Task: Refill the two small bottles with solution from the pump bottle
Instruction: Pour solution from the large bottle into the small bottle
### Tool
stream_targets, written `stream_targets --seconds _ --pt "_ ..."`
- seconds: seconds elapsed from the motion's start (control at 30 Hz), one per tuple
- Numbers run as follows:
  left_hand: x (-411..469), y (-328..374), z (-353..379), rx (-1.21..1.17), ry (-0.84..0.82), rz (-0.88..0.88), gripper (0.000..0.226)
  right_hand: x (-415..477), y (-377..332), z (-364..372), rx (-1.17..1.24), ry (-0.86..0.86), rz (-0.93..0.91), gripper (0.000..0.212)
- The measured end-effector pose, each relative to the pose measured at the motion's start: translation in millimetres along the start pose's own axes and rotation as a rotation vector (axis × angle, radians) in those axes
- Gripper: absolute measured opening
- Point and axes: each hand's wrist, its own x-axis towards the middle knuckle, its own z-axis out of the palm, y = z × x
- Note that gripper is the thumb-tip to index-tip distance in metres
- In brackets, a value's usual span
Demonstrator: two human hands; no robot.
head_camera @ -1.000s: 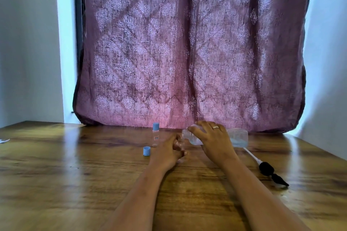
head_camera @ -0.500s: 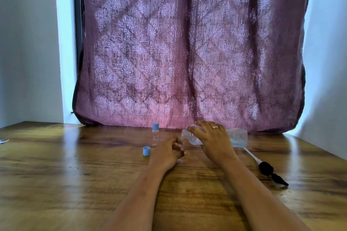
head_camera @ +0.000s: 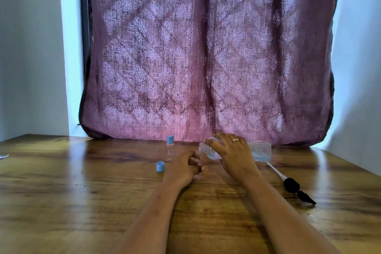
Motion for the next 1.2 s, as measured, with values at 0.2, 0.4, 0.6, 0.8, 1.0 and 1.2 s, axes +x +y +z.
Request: stream_targets --seconds 0.2,0.4,0.6,0.8,1.0,1.2 --pt "0.0 0.4 -0.5 0.004 0.002 0.008 0.025 0.0 0.2 -0.2 -0.008 -0.004 -0.001 0.075" --pt "-0.9 1.9 -0.9 0.027 0.009 0.003 0.03 -0.3 0.5 0.4 -0.004 -0.014 -0.002 0.076" --pt "-1.2 2.5 -1.0 0.018 0.007 0.0 0.029 -0.1 0.2 -0.2 -0.001 0.001 -0.003 0.074" --pt "-3.6 4.0 -1.7 0.017 0.023 0.007 0.026 -0.6 0.7 -0.2 0.012 0.029 -0.011 0.072" --pt "-6.8 6.8 -1.9 -0.013 0.03 0.003 0.038 -0.9 0.4 1.4 0.021 0.053 -0.013 0.074" --pt "-7.1 6.0 -2.3 -0.019 0.04 -0.01 0.029 0.1 -0.1 1.6 0.022 0.074 -0.018 0.072"
